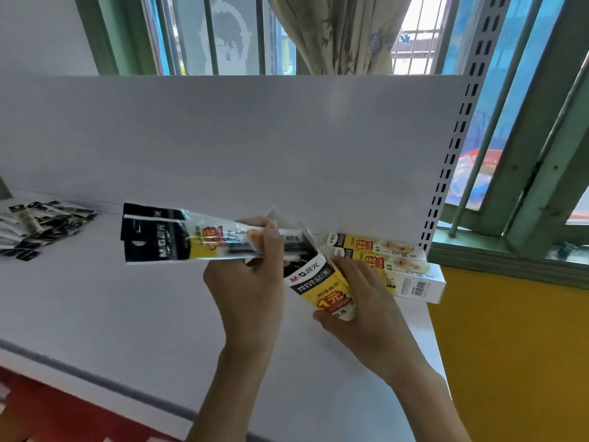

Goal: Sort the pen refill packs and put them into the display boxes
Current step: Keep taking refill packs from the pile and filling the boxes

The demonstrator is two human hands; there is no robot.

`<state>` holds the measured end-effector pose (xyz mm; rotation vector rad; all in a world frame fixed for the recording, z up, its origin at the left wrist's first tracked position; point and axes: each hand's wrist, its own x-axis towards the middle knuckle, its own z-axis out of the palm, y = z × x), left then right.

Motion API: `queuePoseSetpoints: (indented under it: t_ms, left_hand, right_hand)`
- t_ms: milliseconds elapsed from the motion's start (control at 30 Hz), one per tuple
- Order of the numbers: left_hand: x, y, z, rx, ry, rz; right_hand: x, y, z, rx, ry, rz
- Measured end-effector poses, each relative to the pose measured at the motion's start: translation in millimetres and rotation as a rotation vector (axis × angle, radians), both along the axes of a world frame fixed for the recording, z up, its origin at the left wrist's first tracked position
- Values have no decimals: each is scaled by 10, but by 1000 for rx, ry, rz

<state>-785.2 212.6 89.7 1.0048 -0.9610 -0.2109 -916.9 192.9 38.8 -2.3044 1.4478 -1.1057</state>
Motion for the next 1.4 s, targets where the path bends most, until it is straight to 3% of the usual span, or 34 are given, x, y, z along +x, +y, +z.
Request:
queuePoseSetpoints:
  t_ms: [200,400,467,567,667,833,967,1100,1167,1300,1400]
  left_hand:
    - [55,36,43,129,90,-20]
    - [64,77,59,370,-215,-89]
    - [105,95,96,382,-122,-175]
    - [188,78,132,283,182,-206]
    - [173,62,107,207,248,-146]
    - [125,-16,38,284,176,-128]
    - [59,5,30,200,-81,24]
    - [72,-56,-7,131,56,97]
    - [51,-81,-17,190,118,39]
    - [-85,-85,-17,466,-44,-133]
    - [-7,-68,18,504,-53,-218]
  right_hand:
    - [29,8,-23,-28,33,-29]
    - [81,34,-50,-39,85,-39]
    - [74,34,-46,-33,95,-43]
    - [50,33,-30,-14,87,-51]
    - [43,28,-16,-20,86,-64]
    - [23,24,-2,-26,118,-69]
    - [37,35,-15,-30,161,-71]
    - [-3,18,9,-5,141,-84]
    - [-19,7,16,-5,137,-94]
    - [-13,-7,-43,-21,176,-123]
    - [-48,-8,-46,-35,171,-133]
